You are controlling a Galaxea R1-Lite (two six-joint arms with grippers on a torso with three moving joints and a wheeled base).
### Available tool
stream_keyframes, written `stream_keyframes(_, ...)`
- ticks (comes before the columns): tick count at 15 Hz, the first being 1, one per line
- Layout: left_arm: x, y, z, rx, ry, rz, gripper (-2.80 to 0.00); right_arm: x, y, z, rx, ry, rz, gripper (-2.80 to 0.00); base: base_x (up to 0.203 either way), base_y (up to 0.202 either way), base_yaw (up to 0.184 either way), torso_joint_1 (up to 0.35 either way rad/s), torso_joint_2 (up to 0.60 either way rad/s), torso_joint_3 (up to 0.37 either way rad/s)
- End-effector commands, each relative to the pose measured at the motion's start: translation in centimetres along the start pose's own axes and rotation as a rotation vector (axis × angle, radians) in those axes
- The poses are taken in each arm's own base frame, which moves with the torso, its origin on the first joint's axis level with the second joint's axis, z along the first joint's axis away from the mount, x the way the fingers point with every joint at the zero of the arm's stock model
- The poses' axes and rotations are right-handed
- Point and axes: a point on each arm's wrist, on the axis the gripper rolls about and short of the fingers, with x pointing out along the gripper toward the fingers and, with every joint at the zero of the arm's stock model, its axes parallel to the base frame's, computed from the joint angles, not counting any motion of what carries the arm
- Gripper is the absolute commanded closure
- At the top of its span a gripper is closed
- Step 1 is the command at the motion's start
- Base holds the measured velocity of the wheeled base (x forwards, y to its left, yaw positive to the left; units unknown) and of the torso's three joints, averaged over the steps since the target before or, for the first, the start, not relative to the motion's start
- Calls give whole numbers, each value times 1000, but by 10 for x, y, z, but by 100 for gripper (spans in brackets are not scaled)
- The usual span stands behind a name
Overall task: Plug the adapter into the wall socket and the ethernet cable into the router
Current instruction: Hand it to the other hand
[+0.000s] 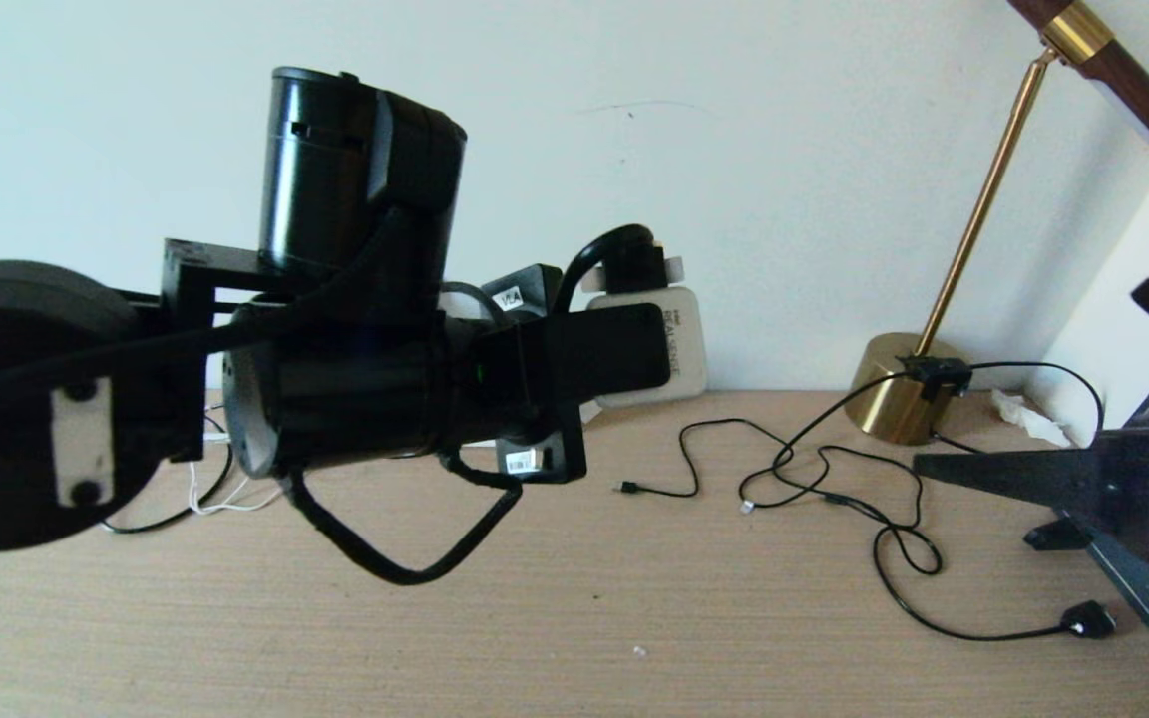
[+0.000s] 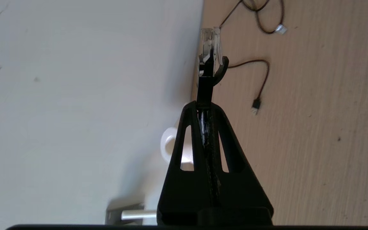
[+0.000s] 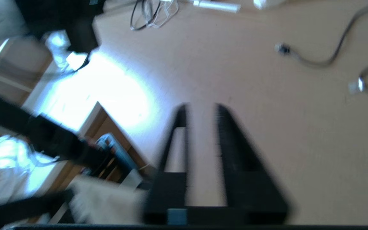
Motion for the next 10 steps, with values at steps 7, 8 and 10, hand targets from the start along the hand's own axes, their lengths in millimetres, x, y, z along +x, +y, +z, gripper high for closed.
stream_keyframes(7,27,-14,5,17,-7,-35,0,77,-12,14,-12,4,93,-280,0,0,0,0,0,0)
stream_keyframes(8,31,-15,5,18,-6,-41,0,81,-13,16,-12,5,93,-280,0,0,0,0,0,0)
stream_keyframes(10,35,-16,6,21,-9,-42,0,89,-17,19,-9,9,89,-280,0,0,0,0,0,0)
